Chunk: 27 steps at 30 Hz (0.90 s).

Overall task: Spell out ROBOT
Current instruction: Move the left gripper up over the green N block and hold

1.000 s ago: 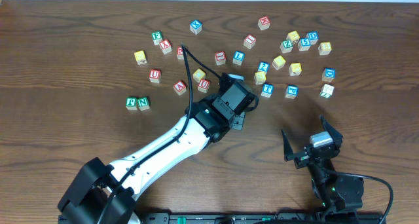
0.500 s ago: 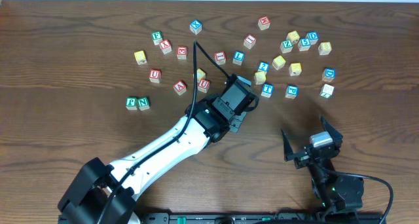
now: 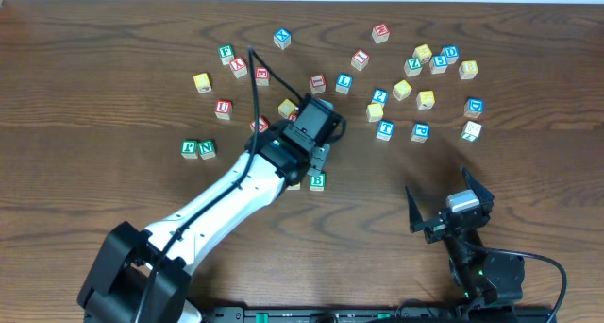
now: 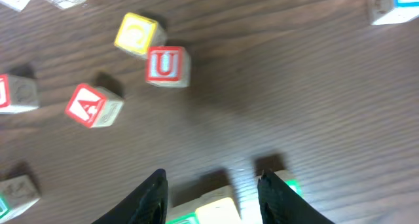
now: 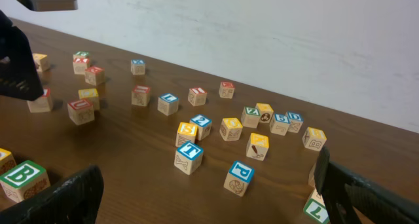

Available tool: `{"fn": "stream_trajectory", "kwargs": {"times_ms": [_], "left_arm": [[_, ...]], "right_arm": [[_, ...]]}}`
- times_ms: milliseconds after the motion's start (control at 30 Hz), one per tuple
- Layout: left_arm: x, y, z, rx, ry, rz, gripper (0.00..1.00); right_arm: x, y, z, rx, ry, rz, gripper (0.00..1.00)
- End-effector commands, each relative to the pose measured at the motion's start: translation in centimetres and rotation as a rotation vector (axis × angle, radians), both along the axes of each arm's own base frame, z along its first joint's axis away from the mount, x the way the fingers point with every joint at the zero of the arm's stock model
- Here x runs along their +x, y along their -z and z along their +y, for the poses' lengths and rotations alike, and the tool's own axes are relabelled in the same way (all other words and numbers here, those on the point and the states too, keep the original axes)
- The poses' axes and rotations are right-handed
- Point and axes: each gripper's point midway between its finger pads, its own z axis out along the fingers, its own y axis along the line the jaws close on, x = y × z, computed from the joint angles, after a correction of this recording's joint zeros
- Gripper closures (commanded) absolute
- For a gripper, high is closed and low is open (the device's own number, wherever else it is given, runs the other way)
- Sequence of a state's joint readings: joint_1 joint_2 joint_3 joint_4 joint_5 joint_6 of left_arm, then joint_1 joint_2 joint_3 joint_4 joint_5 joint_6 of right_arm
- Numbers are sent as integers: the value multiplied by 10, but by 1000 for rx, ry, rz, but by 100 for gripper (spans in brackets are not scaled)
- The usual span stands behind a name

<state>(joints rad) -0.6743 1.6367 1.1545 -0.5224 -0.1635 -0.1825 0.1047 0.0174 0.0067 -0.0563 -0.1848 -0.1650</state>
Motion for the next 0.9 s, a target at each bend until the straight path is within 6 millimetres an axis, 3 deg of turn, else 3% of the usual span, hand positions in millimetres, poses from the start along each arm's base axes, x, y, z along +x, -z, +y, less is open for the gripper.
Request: {"fn": "stream_trajectory", "kwargs": {"times_ms": [0,200,333,467,600,867], "left_arm": [[15,-9,23,8,-65,-12,56],[36,-5,81,-7,-221,26,56],[54,-3,142,-198,-375,102,56],[58,-5,193,-333,-497,136,56],[53,-6,207,-438,-531,176,56],[53,-6,208,-423,-511,170,56]], "right_arm": [[0,0,-2,11,6,3,1],[0,0,-2,11,6,3,1],[0,0,-2,11,6,3,1],[0,0,-2,11,7,3,1],[0,0,-2,11,6,3,1],[0,0,-2,11,6,3,1]]}}
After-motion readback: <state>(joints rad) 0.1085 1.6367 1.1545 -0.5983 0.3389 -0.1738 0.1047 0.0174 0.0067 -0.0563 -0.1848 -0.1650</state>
